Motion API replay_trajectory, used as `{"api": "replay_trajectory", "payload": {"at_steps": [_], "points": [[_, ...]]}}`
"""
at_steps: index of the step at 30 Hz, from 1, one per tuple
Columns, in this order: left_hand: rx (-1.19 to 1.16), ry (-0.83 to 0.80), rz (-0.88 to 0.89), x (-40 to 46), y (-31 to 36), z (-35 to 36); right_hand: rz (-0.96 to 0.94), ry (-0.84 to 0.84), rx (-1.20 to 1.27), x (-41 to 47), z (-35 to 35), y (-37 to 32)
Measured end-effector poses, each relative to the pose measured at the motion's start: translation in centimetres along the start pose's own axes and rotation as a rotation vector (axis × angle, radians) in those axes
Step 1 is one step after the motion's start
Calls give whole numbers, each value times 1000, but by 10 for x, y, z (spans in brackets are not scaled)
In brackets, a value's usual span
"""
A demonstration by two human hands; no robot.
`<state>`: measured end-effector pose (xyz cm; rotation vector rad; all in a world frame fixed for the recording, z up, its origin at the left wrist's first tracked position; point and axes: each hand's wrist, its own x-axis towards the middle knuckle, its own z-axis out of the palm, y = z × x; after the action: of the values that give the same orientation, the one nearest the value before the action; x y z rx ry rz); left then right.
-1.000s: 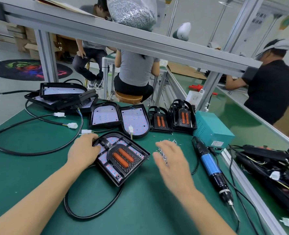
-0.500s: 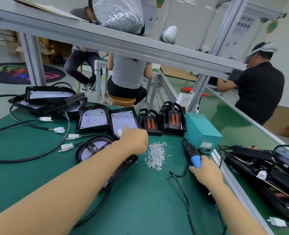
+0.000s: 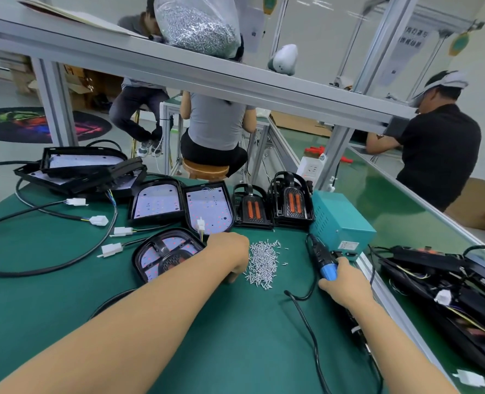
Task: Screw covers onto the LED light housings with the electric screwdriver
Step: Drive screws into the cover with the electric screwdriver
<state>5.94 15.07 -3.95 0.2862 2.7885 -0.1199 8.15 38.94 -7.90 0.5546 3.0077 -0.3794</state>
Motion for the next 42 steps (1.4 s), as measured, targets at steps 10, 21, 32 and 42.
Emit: {"api": "replay_trajectory", "payload": {"at_steps": [10,21,32,42], "points": [[-131,-54,23,7,-11,-7,120,-226,861,1,-29,-12],[-76,91,63,5,-2,11,-160,-366,1738,-34,-84,-54],[-23,142,15,0,6,12,-186,-70,2010,-55,-86,-79],[-180,150,94,-5,-2,6,-164,19,2083,-59,-75,-88]]}}
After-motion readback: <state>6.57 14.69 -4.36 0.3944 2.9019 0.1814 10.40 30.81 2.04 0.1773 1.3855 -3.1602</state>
